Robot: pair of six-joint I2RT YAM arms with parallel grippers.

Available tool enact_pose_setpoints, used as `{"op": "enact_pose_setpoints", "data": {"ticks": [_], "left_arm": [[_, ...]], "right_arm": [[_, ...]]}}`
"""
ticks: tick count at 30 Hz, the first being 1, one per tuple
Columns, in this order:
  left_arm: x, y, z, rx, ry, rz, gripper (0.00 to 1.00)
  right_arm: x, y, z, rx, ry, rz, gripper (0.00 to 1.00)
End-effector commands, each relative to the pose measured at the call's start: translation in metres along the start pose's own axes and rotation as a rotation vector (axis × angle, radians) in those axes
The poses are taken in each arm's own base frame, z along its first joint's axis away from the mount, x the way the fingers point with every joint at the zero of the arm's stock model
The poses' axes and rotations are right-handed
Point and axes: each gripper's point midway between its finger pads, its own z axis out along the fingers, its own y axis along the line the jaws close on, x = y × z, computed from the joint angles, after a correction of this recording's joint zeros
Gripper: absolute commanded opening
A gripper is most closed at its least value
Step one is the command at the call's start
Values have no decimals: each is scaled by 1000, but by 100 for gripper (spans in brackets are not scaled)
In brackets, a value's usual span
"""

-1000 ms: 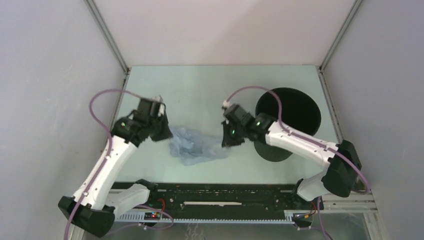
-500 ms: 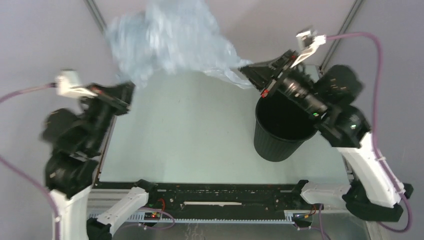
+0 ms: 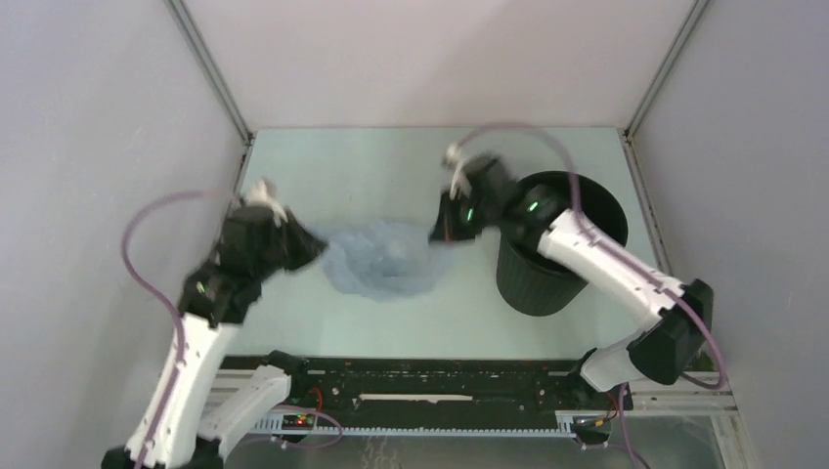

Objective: Put the trash bags into the trash bin

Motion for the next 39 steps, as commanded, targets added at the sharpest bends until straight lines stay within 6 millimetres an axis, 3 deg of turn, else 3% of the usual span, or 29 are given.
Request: {"op": "enact_pose_setpoints", "data": {"ticks": [1, 2, 3, 4, 6, 7, 9, 10, 12, 14, 16, 17, 19, 20, 22, 25, 27, 29, 31, 32, 33, 35, 37, 38, 39], "left_arm": [[-159, -118, -50, 204, -291, 62, 0], [-184, -140, -55, 218, -293, 78, 0], [-211, -165, -82, 277, -357, 99, 0], [-230, -185, -108, 335, -418, 119, 0], [-252, -204, -154, 407, -548, 150, 0], [-254, -201, -163, 403, -586, 155, 0], [-240, -172, -141, 310, -575, 140, 0], [-221, -146, -111, 220, -504, 112, 0], [-160, -93, -49, 77, -294, 40, 0], [-84, -55, -2, 57, -69, -14, 0], [-19, -18, 22, 21, 85, -69, 0], [2, -5, 24, 4, 119, -102, 0], [15, 1, 22, 26, 112, -117, 0], [6, -4, 16, 53, 71, -118, 0], [-36, -32, 6, 130, -57, -108, 0], [-110, -77, -7, 178, -166, -72, 0], [-163, -124, -30, 279, -195, -39, 0], [-211, -176, -87, 436, -317, 19, 0], [-239, -207, -149, 559, -482, 62, 0], [-244, -211, -172, 585, -548, 73, 0], [-242, -205, -182, 579, -588, 74, 0], [-226, -176, -165, 496, -594, 30, 0], [-186, -125, -119, 336, -496, -44, 0], [-153, -98, -86, 264, -394, -64, 0], [-118, -74, -56, 211, -291, -79, 0]], "right_arm": [[-178, 59, -125, -231, -498, 62, 0], [-201, 76, -153, -264, -557, 37, 0], [-220, 98, -184, -295, -629, -21, 0], [-233, 126, -230, -331, -733, -98, 0], [-235, 152, -260, -307, -846, -230, 0], [-230, 157, -263, -280, -873, -277, 0], [-211, 143, -224, -214, -820, -291, 0], [-199, 122, -193, -179, -761, -230, 0], [-157, 84, -128, -194, -584, -93, 0], [-96, 60, -75, -252, -377, 43, 0], [-47, 45, -47, -228, -240, 109, 0], [-28, 42, -40, -194, -202, 101, 0], [-12, 40, -38, -141, -183, 51, 0], [-14, 41, -40, -142, -193, 45, 0], [-41, 47, -52, -188, -273, 45, 0], [-111, 53, -79, -199, -403, 47, 0], [-163, 64, -119, -165, -474, 39, 0], [-199, 96, -178, -178, -582, -50, 0], [-211, 132, -236, -217, -721, -158, 0], [-211, 142, -257, -215, -790, -204, 0], [-207, 150, -266, -217, -828, -247, 0], [-194, 143, -260, -201, -858, -259, 0], [-169, 112, -215, -191, -788, -166, 0], [-151, 95, -187, -199, -723, -109, 0], [-119, 65, -140, -172, -606, -39, 0]]}}
